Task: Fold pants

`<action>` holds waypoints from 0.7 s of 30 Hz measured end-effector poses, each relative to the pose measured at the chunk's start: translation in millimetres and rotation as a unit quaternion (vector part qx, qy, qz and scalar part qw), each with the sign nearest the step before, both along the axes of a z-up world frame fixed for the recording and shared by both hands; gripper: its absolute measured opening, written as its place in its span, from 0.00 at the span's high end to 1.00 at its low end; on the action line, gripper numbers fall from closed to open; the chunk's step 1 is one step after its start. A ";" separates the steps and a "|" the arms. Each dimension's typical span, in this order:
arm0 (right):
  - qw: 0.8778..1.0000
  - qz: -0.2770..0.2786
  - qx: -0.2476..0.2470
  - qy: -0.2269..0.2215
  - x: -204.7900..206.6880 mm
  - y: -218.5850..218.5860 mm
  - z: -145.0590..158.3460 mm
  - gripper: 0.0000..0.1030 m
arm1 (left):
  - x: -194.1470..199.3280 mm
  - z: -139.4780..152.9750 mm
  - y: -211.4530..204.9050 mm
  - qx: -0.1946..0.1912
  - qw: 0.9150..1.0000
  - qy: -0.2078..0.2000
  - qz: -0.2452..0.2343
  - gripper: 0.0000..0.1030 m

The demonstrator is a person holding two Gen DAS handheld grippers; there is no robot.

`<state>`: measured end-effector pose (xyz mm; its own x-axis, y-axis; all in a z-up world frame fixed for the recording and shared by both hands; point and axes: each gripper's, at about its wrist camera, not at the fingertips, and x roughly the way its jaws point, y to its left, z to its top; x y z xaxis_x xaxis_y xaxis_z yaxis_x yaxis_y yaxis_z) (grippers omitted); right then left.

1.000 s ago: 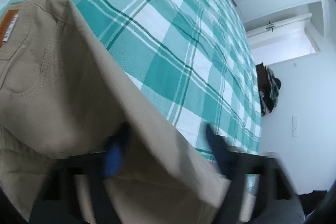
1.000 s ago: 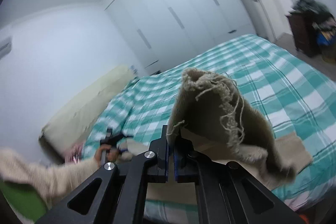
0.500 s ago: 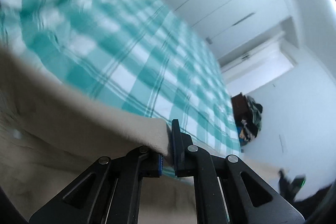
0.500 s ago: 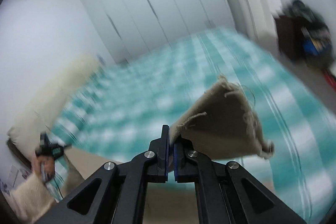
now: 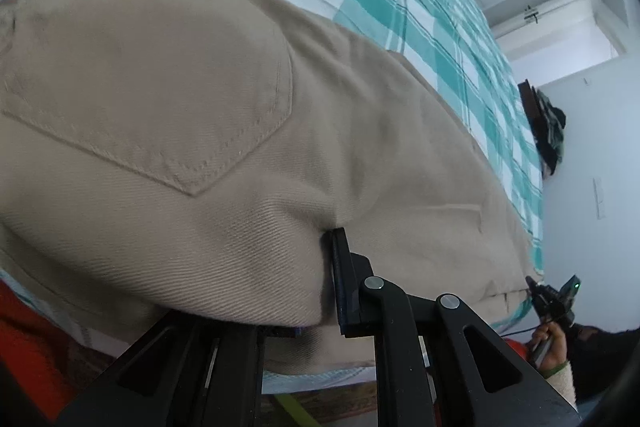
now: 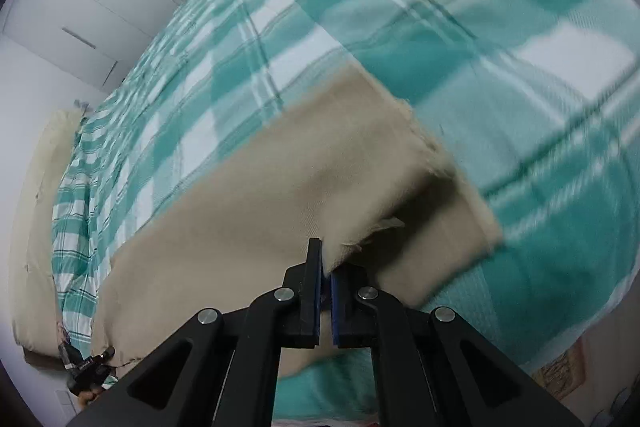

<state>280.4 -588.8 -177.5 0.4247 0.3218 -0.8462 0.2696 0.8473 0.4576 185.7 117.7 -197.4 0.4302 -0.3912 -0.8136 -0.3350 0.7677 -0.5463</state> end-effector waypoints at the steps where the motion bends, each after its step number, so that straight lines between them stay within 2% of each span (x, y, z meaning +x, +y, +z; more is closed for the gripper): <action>1: 1.000 0.002 -0.004 -0.001 -0.2 -0.2 0.5 0.97 | -0.9 5.2 -0.1 0.001 1.000 -0.004 -0.003 0.91; 2: 1.000 0.005 -0.008 -0.003 1.3 0.6 3.4 0.97 | 1.1 11.9 0.2 -0.001 1.000 -0.009 -0.005 0.94; 5: 1.000 0.011 -0.006 -0.019 7.1 -1.1 18.6 0.97 | -1.7 35.8 10.8 -0.046 0.998 -0.039 -0.002 0.96; 6: 0.999 0.011 0.003 -0.033 9.2 -1.5 30.1 0.97 | -4.0 45.2 16.3 -0.071 0.996 -0.053 0.005 0.96; 8: 0.998 0.004 0.035 -0.057 8.7 -12.3 44.9 0.97 | -6.8 49.4 18.5 -0.083 0.995 -0.060 0.009 0.97; 11: 0.998 -0.004 0.048 -0.047 15.7 -15.4 46.9 0.97 | -6.3 29.4 6.6 -0.048 0.998 -0.021 -0.018 0.97; 13: 1.000 0.011 0.022 0.003 19.4 -12.5 29.1 0.97 | -12.1 8.6 -0.4 -0.031 0.999 0.012 -0.029 0.97; 16: 0.999 0.021 -0.010 0.043 15.8 -8.3 5.3 0.97 | -21.3 2.6 2.6 -0.050 0.999 0.012 -0.017 0.97; 21: 0.999 0.017 -0.008 0.037 4.7 -9.9 5.5 0.97 | -17.3 8.1 -3.0 -0.021 0.999 0.011 -0.042 0.97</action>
<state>285.1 -598.7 -172.0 0.3502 0.3219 -0.8796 0.2734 0.8631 0.4247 168.4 114.6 -189.3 0.3773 -0.4599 -0.8038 -0.2821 0.7697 -0.5728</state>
